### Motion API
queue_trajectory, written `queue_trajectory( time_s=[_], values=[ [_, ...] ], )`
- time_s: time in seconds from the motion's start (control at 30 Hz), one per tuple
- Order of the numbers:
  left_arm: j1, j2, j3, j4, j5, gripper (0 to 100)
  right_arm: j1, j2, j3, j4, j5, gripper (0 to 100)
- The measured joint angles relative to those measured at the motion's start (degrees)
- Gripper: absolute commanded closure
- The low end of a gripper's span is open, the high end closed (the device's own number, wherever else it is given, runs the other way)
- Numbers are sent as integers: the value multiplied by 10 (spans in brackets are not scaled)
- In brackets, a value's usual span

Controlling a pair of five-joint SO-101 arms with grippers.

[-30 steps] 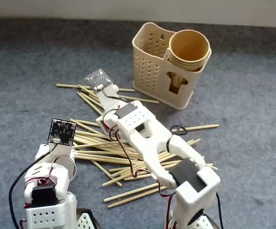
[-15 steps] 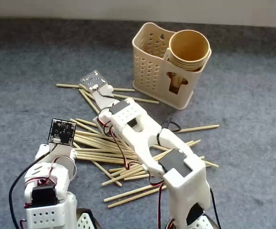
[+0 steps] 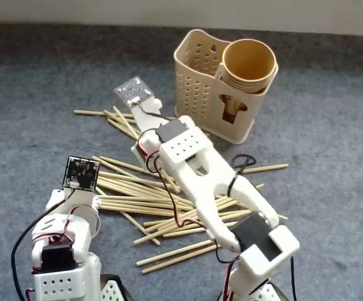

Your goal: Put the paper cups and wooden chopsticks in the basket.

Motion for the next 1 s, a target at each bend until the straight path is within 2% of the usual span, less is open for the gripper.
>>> queue_trajectory(
  time_s=[0.37, 0.67, 1.0],
  values=[
    [0, 0, 0, 0, 0, 992, 12, -119, 0, 137, 0, 993],
    [0, 0, 0, 0, 0, 992, 28, -133, 13, 212, 5, 993],
    [0, 0, 0, 0, 0, 992, 37, 6, 69, 240, 98, 994]
  ],
)
